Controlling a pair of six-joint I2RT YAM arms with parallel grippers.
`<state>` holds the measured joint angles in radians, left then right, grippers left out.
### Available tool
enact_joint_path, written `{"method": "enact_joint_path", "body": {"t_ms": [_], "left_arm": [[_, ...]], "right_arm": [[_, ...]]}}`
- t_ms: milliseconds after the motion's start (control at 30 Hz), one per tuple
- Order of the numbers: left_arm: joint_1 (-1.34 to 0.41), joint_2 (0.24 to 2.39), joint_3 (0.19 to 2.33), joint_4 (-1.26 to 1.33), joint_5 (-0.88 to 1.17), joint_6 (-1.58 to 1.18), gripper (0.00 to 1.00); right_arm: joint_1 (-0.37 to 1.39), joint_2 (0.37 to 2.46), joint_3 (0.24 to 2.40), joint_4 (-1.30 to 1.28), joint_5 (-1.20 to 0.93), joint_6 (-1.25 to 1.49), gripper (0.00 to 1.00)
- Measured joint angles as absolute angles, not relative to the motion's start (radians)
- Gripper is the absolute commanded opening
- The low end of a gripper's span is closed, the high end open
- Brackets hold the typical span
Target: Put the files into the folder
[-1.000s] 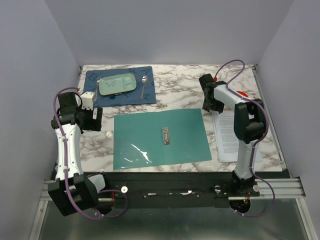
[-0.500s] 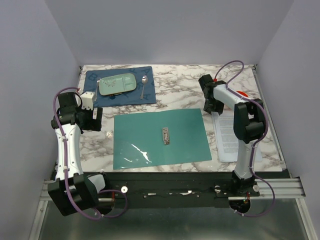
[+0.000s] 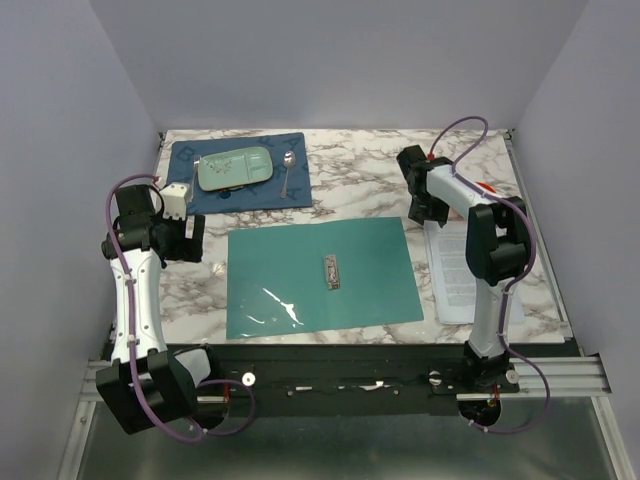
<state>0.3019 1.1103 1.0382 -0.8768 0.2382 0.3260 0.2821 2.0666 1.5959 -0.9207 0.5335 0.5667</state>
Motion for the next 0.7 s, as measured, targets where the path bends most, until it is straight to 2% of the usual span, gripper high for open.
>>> {"method": "enact_joint_path", "body": {"t_ms": [700], "left_arm": [[0.302, 1.071, 1.035, -0.873, 0.262, 0.328, 0.99]], "right_arm": [[0.337, 2.134, 1.685, -1.04, 0.602, 0.552, 0.63]]}}
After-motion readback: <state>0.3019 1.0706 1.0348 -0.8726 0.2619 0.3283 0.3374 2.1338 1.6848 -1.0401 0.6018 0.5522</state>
